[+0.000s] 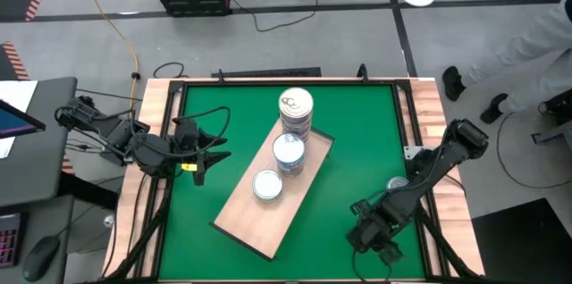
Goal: Stack canned seafood by type on shelf
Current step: Stack the blue tuna can on top of the yellow blue tuna can on the shelf
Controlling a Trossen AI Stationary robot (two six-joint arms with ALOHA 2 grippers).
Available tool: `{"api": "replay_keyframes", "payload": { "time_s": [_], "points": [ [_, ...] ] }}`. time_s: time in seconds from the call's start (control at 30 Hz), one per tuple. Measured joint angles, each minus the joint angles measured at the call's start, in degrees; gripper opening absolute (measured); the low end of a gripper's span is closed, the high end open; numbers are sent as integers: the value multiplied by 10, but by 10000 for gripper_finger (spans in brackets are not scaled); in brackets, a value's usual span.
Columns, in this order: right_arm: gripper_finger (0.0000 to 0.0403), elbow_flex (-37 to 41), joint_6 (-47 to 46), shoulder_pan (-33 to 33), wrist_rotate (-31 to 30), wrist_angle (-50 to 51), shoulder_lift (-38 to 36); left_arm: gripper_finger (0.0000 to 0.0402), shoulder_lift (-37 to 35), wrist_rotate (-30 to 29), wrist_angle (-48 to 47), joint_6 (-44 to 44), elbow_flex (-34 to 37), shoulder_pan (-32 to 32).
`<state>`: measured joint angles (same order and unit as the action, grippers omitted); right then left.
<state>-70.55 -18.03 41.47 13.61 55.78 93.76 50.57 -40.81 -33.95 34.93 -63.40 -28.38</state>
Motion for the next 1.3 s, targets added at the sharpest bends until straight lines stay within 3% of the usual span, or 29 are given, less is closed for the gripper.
{"api": "replay_keyframes", "payload": {
  "time_s": [0.23,0.4,0.53,0.83,1.07,1.3],
  "points": [
    [167,-93,-140,-73,0,-81,-11,192,0,27,4,-87,0,0],
    [167,-79,-241,-144,-2,-261,-48,192,0,73,4,-171,0,0],
    [167,-76,-312,-187,-28,-346,-59,192,0,106,3,-244,0,0],
    [173,-76,-463,-210,-95,-497,-68,192,-11,89,9,-356,0,0],
    [173,-76,-533,-202,-177,-522,-85,192,-11,40,23,-420,0,0],
    [173,-76,-542,-209,-272,-408,-161,192,-11,41,55,-433,0,0]
  ]
}}
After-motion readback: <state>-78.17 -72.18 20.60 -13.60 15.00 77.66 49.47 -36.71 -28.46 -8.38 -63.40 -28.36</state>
